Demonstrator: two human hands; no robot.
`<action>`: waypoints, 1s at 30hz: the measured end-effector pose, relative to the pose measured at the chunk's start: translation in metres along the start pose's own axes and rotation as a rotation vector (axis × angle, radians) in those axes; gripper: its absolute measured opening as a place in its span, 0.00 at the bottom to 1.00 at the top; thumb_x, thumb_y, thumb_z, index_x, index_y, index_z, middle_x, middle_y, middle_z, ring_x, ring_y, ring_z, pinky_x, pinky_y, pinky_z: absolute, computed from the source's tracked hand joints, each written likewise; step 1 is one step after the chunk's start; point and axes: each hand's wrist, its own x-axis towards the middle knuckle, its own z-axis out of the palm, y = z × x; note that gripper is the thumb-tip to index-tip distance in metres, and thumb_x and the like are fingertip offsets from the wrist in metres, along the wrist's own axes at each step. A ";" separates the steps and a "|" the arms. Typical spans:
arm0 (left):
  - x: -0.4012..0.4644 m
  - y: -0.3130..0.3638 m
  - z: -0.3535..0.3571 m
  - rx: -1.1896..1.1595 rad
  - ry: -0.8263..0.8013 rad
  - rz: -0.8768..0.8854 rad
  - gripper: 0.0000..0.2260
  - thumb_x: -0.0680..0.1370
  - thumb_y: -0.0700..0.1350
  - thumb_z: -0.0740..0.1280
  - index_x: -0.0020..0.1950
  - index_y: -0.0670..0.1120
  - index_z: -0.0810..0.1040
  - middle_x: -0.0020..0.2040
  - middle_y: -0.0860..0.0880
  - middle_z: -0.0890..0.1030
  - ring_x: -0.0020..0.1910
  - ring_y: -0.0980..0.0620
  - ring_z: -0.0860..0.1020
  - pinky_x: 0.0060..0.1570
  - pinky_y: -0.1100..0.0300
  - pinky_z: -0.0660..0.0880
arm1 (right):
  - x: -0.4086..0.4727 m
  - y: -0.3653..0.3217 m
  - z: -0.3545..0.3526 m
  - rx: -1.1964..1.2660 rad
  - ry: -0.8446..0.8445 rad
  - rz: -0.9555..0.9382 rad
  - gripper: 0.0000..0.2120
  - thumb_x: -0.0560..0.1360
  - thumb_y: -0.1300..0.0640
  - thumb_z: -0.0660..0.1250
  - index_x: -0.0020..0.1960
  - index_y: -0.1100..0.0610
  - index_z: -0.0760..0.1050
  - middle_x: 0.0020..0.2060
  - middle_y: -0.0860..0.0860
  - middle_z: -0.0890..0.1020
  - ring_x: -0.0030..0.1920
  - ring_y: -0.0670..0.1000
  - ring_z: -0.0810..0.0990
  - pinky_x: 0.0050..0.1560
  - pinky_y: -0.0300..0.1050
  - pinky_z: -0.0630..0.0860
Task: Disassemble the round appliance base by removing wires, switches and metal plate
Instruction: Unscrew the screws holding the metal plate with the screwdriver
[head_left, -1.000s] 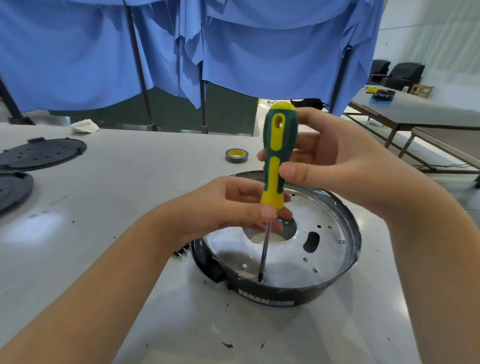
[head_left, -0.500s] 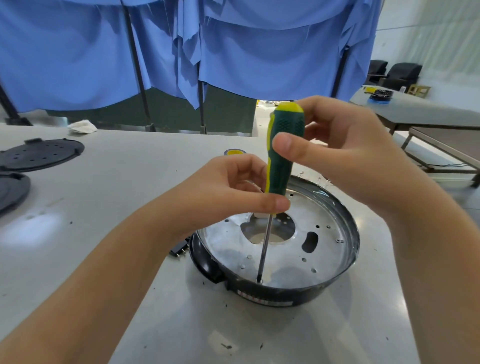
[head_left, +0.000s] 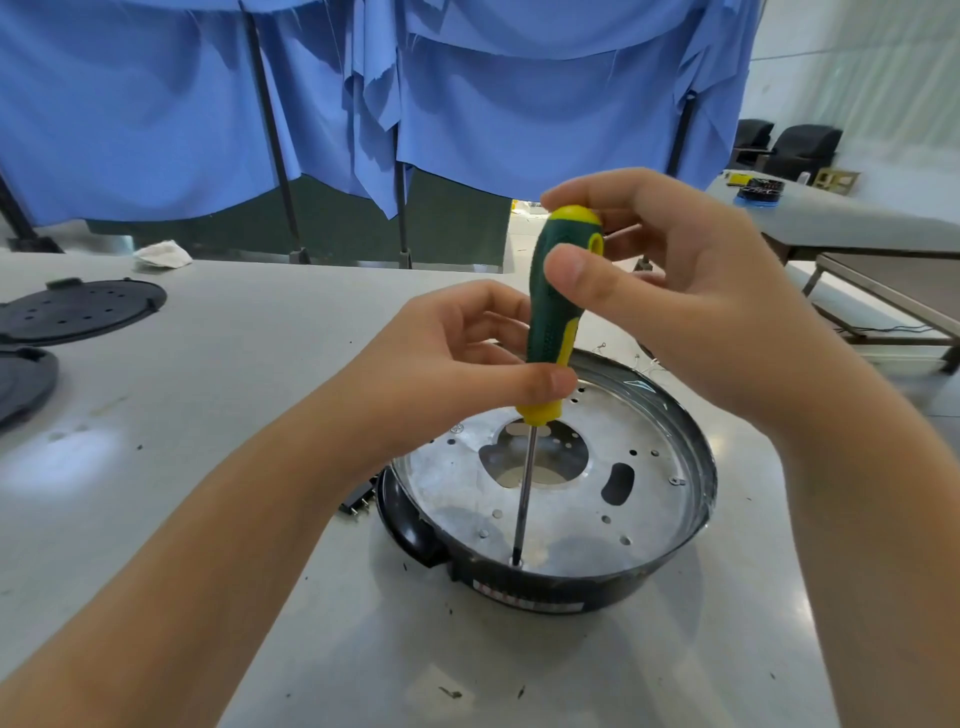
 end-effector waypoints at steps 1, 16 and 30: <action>0.000 0.000 0.001 -0.004 0.001 0.003 0.23 0.60 0.49 0.77 0.53 0.46 0.80 0.45 0.49 0.85 0.45 0.48 0.85 0.52 0.50 0.81 | 0.000 0.000 0.000 -0.009 0.015 -0.018 0.13 0.73 0.44 0.69 0.57 0.44 0.76 0.47 0.44 0.80 0.47 0.39 0.77 0.49 0.36 0.77; -0.001 0.002 -0.003 0.012 -0.032 0.024 0.20 0.60 0.48 0.77 0.50 0.46 0.81 0.44 0.48 0.86 0.44 0.47 0.85 0.50 0.55 0.81 | -0.001 -0.001 0.004 0.068 0.007 0.001 0.12 0.74 0.49 0.68 0.56 0.49 0.74 0.46 0.44 0.81 0.47 0.43 0.80 0.50 0.43 0.80; -0.001 -0.003 -0.004 0.037 -0.109 -0.021 0.19 0.64 0.46 0.77 0.53 0.48 0.81 0.45 0.51 0.86 0.46 0.51 0.85 0.52 0.56 0.81 | 0.001 0.002 0.002 0.238 -0.020 0.050 0.19 0.74 0.59 0.61 0.64 0.54 0.73 0.52 0.52 0.83 0.53 0.52 0.82 0.57 0.49 0.79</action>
